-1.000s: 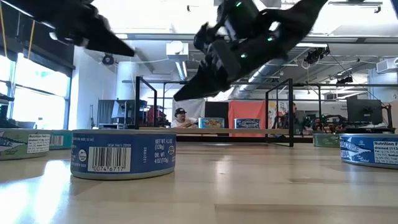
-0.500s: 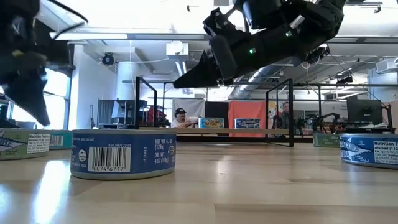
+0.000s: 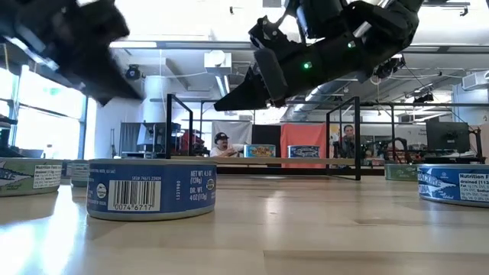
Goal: Stack canned seafood by type on shelf
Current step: Adjust the light blue tuna can
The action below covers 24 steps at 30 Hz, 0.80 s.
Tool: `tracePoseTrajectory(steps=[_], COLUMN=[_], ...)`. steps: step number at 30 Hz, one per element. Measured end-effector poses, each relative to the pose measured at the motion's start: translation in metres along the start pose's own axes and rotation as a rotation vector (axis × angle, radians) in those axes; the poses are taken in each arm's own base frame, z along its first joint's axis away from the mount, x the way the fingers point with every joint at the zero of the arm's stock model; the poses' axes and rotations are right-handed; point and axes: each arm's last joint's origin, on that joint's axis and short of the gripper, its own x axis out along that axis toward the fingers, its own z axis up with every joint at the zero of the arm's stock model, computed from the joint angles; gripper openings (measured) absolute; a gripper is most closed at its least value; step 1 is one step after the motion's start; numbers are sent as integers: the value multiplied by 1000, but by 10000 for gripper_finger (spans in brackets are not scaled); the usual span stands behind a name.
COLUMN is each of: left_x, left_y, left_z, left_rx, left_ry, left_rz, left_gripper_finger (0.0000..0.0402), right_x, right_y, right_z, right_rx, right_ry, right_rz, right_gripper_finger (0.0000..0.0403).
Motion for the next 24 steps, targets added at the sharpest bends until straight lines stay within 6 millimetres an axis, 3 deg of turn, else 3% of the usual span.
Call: tracePoseTrajectory(steps=[4,9,11,15,20,24], left_x=[-10,-16,-11,5,19,19], left_y=[16,28,29,21,10,13], left_z=[-26,-41,-44,-35,0,6], left_rx=[-157,-316,-348,-372,-215,-192], left_ry=[260,312,275,135,-200,-155], left_rz=[225,425,405,204,6,12], left_gripper_finger=[3,3,3,3,3,3], right_x=[2,4,4,4,4,4], right_y=[-8,-15,-15,-15,-15,-13], right_z=[-3,-6,-7,-7,-7,-10], right_rx=[53,89,89,88,114,107], right_ry=[20,47,49,51,53,80], right_rz=[-18,-37,-36,-35,-37,27], right_gripper_finger=[0,0,0,0,0,0])
